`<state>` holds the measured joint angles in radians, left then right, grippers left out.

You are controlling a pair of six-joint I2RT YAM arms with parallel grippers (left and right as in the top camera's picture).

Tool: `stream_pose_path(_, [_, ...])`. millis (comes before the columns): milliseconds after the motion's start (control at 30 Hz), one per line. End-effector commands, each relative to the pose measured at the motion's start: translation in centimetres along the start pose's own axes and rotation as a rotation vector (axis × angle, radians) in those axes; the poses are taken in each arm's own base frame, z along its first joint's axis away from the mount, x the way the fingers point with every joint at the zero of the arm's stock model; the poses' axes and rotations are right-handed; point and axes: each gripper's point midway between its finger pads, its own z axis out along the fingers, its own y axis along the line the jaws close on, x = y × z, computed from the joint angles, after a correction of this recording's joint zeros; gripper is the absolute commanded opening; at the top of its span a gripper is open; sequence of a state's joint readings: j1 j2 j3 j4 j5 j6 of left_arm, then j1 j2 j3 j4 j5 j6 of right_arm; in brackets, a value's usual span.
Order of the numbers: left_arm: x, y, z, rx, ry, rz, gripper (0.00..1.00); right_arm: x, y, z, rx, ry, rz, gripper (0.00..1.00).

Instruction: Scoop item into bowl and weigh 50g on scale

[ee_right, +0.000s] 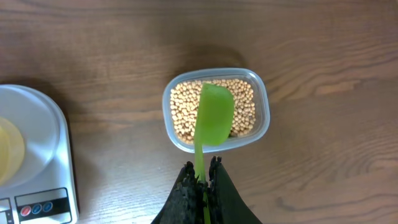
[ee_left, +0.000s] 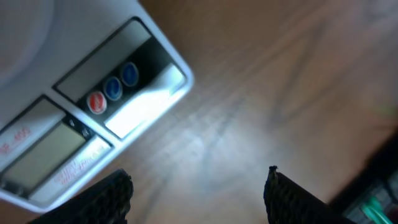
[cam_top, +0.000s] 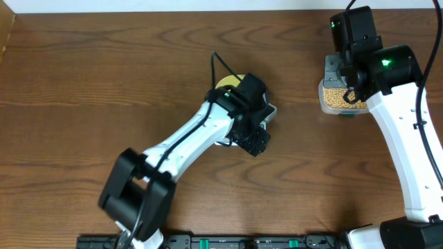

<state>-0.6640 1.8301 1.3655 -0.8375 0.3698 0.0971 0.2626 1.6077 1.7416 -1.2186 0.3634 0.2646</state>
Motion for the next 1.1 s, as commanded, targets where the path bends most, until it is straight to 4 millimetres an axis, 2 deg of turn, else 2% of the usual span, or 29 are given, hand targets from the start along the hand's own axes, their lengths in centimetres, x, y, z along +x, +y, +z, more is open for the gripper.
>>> stream_pose_path(0, [-0.2,1.7,1.6,-0.063,0.014,-0.022,0.71,-0.1,-0.7,-0.7,0.018,-0.011,0.024,0.01])
stream_pose_path(333, [-1.4,2.8,4.2,-0.077,-0.003,-0.022,0.71,0.2,-0.8,-0.7,0.021,0.0,0.019,0.01])
stream_pose_path(533, [-1.3,3.7,4.7,-0.121,0.008,-0.029,0.71,0.2,-0.8,-0.7,0.021,0.0,0.019,0.01])
stream_pose_path(767, [-1.7,3.8,5.0,-0.121,-0.008,-0.024,0.72,0.2,-0.8,-0.7,0.021,0.0,0.019,0.01])
stream_pose_path(1067, [-1.0,3.6,5.6,-0.115,0.017,-0.027,0.72,0.2,-0.8,-0.7,0.022,0.0,0.019,0.01])
